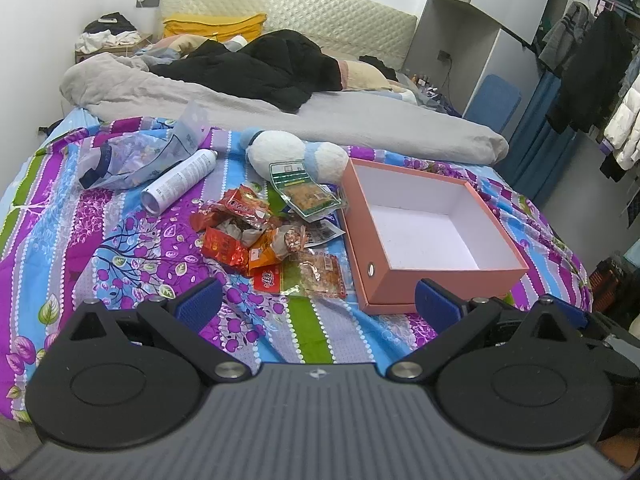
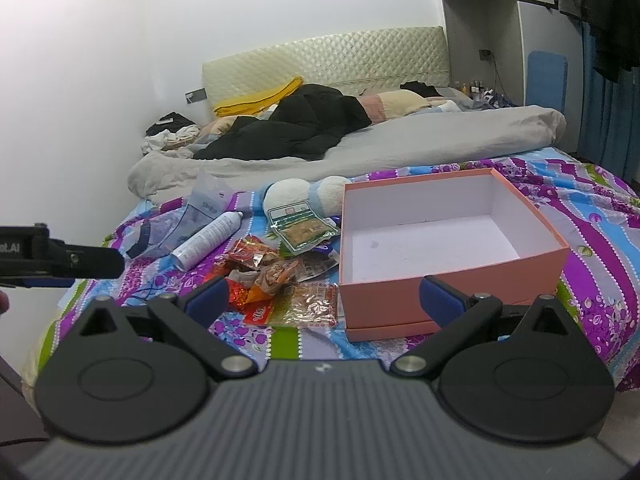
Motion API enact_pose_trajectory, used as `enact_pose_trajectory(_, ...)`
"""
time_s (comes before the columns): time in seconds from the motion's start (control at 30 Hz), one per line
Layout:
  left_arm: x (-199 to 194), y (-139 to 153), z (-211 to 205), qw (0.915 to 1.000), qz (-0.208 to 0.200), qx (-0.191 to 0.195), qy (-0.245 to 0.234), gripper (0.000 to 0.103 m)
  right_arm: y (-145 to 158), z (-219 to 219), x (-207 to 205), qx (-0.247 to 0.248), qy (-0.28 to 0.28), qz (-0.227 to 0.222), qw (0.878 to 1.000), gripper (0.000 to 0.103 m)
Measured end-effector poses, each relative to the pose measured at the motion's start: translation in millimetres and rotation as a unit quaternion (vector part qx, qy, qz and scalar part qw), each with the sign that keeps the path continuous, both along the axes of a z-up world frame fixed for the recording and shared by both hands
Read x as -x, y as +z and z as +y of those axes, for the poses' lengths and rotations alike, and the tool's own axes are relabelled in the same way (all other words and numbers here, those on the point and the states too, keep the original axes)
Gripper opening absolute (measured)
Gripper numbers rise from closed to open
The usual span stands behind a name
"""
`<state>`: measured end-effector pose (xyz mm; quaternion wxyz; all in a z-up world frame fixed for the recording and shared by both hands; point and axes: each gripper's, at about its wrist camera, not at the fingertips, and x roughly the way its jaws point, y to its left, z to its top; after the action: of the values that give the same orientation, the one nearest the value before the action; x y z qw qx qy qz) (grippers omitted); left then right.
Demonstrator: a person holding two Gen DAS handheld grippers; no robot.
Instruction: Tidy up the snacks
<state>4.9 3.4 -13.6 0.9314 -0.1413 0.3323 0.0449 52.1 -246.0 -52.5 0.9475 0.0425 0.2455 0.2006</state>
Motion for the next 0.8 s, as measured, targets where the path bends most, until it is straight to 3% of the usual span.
enact_pose_trajectory(0.8, -7, -13, 5, 0.9998, 0.016, 0.014, -0.002, 0.103, -7, 8, -2, 0.014, 0.004, 0.014, 1.0, 0.103)
